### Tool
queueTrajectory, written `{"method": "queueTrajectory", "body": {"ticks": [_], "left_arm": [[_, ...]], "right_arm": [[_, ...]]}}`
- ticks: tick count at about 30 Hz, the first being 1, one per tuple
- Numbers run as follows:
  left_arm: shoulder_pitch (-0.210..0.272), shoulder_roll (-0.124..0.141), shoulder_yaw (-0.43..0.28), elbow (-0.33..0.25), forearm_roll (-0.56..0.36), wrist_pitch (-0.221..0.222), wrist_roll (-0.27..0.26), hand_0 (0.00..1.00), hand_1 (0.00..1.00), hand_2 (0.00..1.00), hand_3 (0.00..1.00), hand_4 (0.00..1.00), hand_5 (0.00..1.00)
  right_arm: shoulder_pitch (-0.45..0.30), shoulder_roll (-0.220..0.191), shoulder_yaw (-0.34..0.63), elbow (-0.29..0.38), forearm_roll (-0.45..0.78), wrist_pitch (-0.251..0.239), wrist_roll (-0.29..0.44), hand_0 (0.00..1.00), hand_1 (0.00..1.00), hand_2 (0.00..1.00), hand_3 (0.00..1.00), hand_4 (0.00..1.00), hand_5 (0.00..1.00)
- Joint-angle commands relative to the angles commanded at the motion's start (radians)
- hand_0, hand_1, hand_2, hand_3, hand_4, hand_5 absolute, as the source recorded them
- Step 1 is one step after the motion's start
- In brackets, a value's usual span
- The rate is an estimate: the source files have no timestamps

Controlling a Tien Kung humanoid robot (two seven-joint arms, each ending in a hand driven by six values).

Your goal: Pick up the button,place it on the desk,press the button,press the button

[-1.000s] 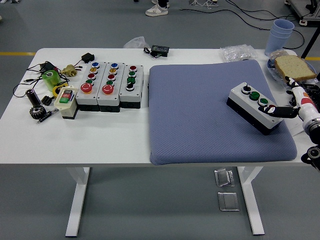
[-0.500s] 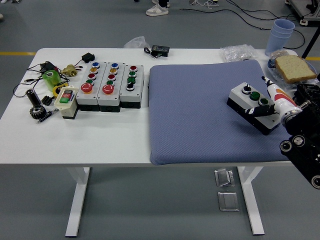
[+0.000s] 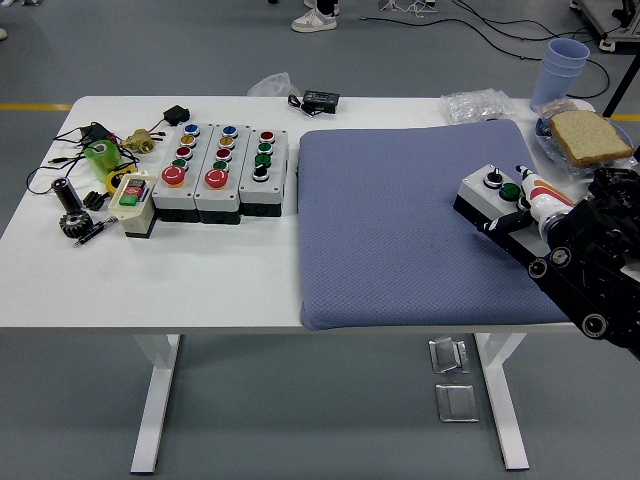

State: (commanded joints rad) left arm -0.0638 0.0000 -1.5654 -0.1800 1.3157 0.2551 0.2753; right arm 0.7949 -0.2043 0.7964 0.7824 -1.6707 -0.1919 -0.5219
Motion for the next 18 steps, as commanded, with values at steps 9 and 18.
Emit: {"method": "queueTrajectory", "body": {"ticks": [9,18], "left_arm": [[0.0,0.0,0.0,0.0,-0.001,0.002,0.002,0.515,0.416,0.413,0.429,0.252,0.554],[0.0,0.0,-0.002,0.0,-0.001,0.003,0.003,0.515,0.418,0.413,0.43,0.251,0.554]], "right_arm": [[0.052,0.007,-0.095,-0.079,-0.072,0.021,-0.043,0.572,0.522,0.627,0.688,0.945,0.141],[0.058,-0.033,-0.19,-0.049,-0.079,-0.036,-0.047,0.34,0.318,0.487,0.509,0.809,0.068]]}}
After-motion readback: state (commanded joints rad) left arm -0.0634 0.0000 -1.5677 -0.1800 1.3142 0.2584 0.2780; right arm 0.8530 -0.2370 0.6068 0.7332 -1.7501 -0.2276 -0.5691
